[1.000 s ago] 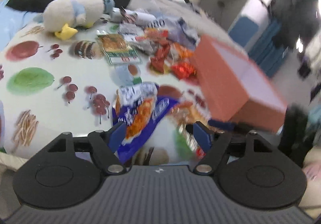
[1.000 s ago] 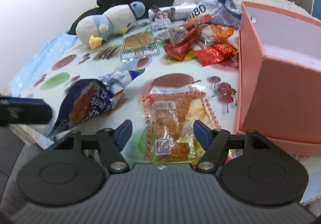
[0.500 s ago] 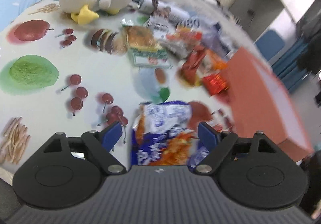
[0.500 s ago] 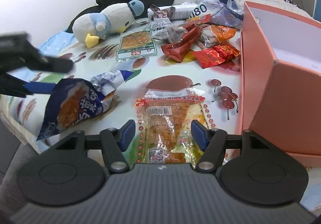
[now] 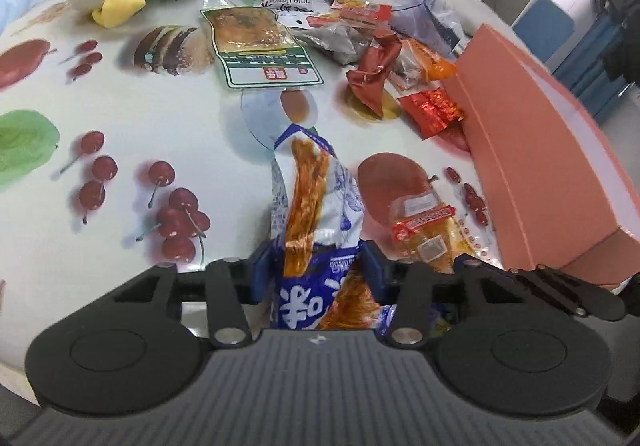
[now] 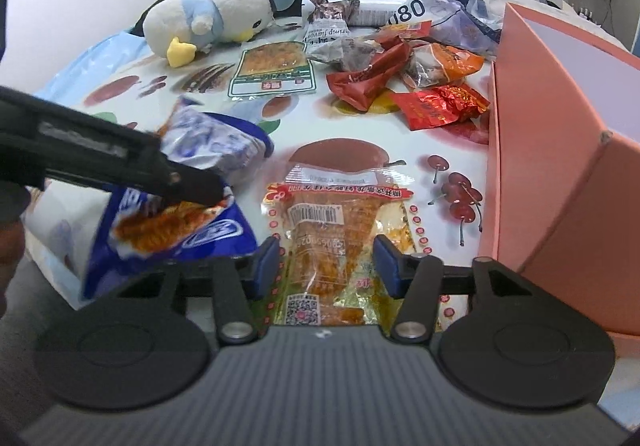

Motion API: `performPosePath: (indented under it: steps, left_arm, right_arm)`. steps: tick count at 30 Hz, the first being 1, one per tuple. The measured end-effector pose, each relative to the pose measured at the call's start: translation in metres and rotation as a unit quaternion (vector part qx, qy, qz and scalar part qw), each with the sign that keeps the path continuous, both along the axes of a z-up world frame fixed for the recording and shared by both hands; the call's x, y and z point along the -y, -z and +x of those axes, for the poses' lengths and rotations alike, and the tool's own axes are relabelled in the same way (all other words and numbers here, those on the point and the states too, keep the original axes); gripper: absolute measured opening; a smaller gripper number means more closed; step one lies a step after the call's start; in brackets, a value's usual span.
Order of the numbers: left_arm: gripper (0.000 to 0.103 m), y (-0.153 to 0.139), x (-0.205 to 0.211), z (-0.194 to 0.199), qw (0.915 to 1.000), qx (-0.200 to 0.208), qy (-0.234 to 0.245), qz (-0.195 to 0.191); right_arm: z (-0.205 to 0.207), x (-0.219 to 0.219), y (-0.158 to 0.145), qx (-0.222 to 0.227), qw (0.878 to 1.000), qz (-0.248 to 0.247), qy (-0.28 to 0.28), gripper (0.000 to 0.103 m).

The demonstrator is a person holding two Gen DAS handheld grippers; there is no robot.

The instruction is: Organize snacks

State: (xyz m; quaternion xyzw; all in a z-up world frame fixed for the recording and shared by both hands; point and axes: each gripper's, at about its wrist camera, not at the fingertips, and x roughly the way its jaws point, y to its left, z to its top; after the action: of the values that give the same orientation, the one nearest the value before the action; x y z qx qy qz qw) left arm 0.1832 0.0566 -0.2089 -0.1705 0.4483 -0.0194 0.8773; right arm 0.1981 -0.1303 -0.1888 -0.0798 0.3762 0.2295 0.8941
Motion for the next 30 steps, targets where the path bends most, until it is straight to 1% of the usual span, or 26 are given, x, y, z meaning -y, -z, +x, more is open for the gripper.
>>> performPosePath:
  steps: [3,4,6,9,14,17,23,28,30]
  left_arm:
    - [0.044,-0.003,0.005,-0.001,0.9999,0.002,0.008,0.015]
    - [0.043,-0.005,0.006,-0.002,0.9998,0.002,0.009,0.018]
    - [0.040,-0.008,0.007,-0.005,0.9997,0.002,0.004,0.022]
    - [0.038,-0.018,0.005,-0.015,0.9996,0.010,-0.005,0.027]
    - [0.038,-0.043,0.006,-0.032,0.9985,0.025,-0.024,0.043]
    - [0.037,-0.061,0.009,-0.043,0.9979,0.036,-0.032,0.044]
    - [0.038,-0.099,0.031,-0.063,0.9958,0.065,-0.022,0.061]
    - [0.038,-0.130,0.051,-0.076,0.9935,0.092,-0.006,0.067]
    - [0.038,-0.140,0.059,-0.079,0.9928,0.102,0.002,0.063]
  right_arm:
    - [0.000,-0.001,-0.003,-0.002,1.000,-0.004,-0.004,0.031]
    - [0.000,-0.001,-0.003,-0.002,1.000,-0.004,-0.003,0.029]
    - [0.000,0.001,-0.005,-0.005,1.000,0.001,0.000,0.021]
    - [-0.004,0.004,-0.011,0.000,1.000,0.002,0.006,0.016]
    - [-0.012,0.014,-0.024,0.003,1.000,0.021,0.022,0.014]
    - [-0.022,0.021,-0.039,0.012,0.999,0.038,0.031,0.014]
    - [-0.046,0.034,-0.076,0.039,0.996,0.067,0.047,0.014]
    - [-0.065,0.045,-0.109,0.067,0.993,0.081,0.056,0.014]
    - [-0.070,0.052,-0.119,0.074,0.992,0.085,0.065,0.014]
